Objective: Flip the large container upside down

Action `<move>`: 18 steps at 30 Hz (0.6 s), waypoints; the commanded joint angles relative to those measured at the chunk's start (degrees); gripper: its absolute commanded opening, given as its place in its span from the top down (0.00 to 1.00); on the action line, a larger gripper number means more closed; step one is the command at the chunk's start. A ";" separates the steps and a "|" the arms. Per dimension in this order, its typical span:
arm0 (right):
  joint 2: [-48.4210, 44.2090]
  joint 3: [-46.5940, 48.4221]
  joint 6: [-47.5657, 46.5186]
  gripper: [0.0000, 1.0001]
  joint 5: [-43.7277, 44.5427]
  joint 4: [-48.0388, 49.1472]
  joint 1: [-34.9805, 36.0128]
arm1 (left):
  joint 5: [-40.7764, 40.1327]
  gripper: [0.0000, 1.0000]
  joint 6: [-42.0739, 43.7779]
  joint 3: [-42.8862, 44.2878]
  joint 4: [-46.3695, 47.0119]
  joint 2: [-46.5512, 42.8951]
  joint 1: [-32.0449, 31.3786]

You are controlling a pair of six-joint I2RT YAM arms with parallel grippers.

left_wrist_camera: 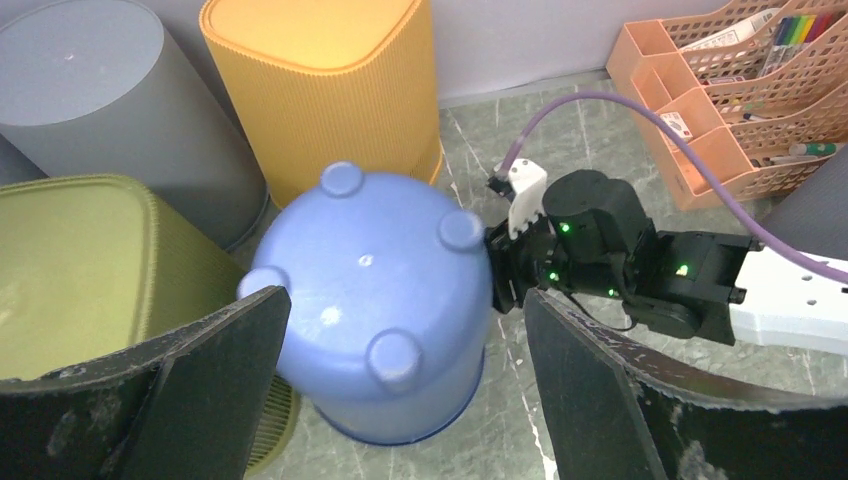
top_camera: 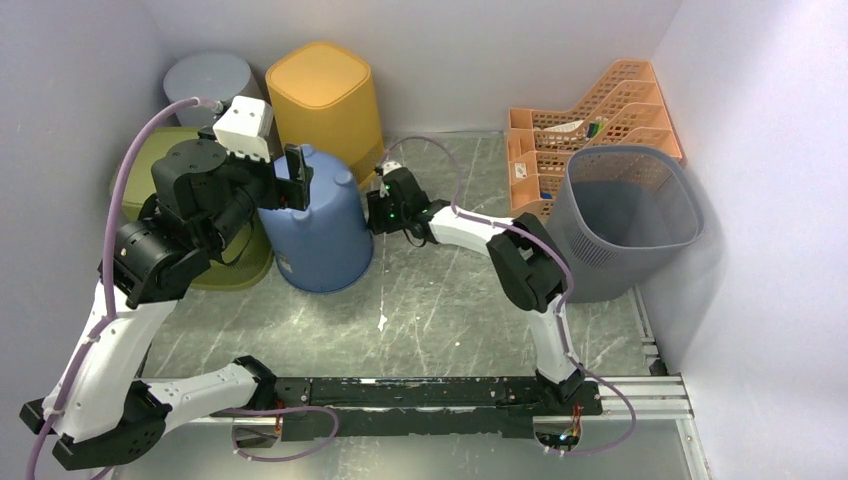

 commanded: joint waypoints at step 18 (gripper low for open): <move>-26.37 8.38 -8.93 0.32 31.35 -29.87 -4.34 | 3.44 0.01 -0.37 -4.23 5.63 -0.97 -0.36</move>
